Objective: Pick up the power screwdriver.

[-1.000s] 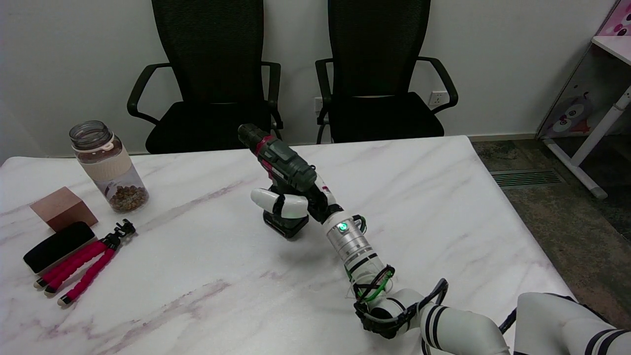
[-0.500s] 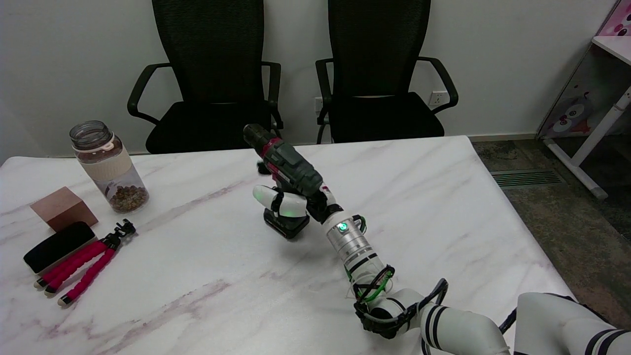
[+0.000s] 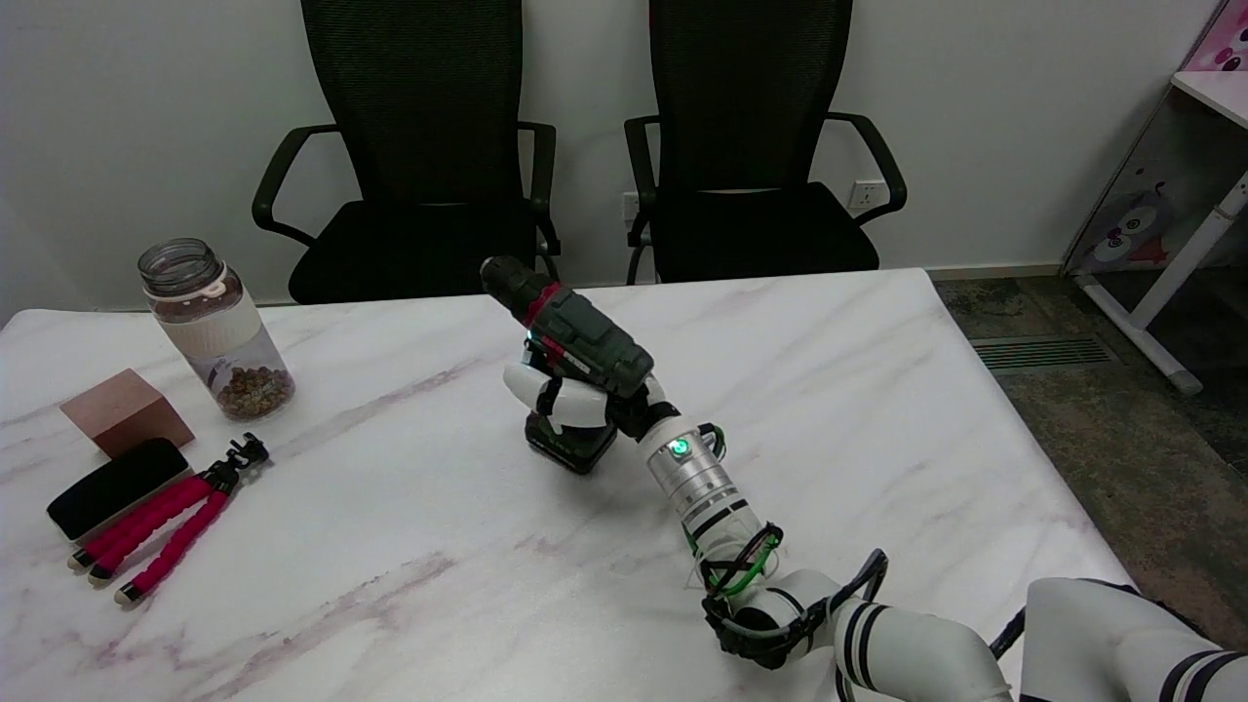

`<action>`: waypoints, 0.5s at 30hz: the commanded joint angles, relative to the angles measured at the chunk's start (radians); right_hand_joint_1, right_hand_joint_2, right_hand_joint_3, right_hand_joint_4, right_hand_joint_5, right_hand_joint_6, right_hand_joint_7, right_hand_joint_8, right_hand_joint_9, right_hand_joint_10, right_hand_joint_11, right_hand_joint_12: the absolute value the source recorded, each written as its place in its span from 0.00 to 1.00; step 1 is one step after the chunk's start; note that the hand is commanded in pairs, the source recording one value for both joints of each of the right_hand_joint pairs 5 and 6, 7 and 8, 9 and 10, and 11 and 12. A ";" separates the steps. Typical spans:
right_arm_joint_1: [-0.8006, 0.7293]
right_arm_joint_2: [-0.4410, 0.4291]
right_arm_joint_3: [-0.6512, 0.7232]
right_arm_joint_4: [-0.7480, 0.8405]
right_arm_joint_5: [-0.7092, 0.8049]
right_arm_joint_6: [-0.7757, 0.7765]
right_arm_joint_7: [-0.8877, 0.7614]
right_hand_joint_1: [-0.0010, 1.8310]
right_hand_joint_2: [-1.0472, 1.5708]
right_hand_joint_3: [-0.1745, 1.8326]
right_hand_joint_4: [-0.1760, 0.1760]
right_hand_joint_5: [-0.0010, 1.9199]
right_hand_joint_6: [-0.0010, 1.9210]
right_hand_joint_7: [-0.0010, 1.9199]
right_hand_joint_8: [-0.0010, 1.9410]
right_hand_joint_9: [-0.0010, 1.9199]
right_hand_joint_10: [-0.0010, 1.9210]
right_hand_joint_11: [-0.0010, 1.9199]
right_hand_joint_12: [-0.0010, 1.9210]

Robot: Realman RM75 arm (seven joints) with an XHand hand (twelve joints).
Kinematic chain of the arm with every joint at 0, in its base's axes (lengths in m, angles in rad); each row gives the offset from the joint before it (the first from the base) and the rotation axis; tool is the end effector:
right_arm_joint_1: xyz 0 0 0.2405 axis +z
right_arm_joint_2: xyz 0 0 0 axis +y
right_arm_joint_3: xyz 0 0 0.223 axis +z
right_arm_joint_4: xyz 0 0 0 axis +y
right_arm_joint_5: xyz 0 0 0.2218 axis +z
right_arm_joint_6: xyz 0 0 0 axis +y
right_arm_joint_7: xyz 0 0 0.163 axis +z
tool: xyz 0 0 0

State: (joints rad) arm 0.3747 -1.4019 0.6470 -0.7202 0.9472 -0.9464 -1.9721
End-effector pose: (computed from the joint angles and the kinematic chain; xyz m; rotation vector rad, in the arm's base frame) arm -0.3094 -0.3868 0.1631 1.5151 -1.1887 1.2483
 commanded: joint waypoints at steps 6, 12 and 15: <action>0.015 0.088 0.000 -0.169 -0.009 0.050 -0.012 0.49 0.71 0.44 1.00 0.97 0.97 0.97 0.96 0.91 0.91 0.91 0.91; 0.024 0.143 0.014 -0.294 -0.005 0.102 -0.096 0.49 0.70 0.44 1.00 0.96 0.96 0.96 0.95 0.92 0.92 0.92 0.92; 0.034 0.172 0.014 -0.334 -0.005 0.112 -0.099 0.49 0.70 0.45 1.00 0.97 0.97 0.97 0.96 0.92 0.92 0.92 0.92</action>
State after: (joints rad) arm 0.3819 -1.3416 0.6485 -0.8415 0.9422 -0.9151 -1.9928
